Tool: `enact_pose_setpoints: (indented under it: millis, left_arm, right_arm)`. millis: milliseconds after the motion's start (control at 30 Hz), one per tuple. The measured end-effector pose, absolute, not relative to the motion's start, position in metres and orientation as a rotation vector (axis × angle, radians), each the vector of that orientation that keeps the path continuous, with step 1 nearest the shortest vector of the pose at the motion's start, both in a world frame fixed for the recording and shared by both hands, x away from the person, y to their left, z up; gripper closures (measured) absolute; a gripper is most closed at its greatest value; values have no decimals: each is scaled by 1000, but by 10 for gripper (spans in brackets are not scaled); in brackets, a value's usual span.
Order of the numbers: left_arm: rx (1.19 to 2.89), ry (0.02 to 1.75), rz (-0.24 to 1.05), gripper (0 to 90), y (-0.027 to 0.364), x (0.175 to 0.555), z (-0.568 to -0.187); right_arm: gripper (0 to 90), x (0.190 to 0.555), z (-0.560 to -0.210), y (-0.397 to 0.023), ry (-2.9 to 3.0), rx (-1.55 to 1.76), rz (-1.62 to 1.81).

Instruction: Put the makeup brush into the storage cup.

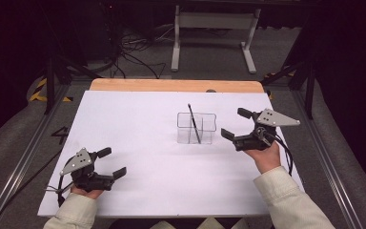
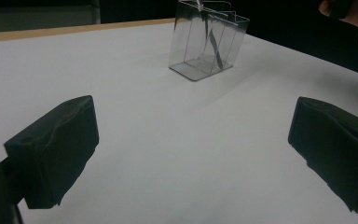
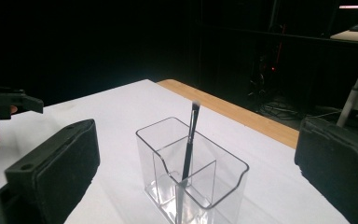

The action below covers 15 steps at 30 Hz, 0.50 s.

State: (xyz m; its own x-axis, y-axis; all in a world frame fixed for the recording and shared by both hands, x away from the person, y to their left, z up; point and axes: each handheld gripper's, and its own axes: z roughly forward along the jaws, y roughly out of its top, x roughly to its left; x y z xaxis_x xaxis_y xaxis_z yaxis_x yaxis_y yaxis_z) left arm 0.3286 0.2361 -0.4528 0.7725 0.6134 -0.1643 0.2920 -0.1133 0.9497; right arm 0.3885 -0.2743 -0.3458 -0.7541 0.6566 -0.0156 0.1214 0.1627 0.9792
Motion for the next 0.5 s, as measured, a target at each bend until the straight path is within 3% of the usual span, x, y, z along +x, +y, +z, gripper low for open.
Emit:
enact_pose_setpoints:
  millis: [500]
  left_arm:
    - [1696,697,320,23,242,327,-445]
  right_arm:
    - [0,374,-356,-299,2020,719,1653]
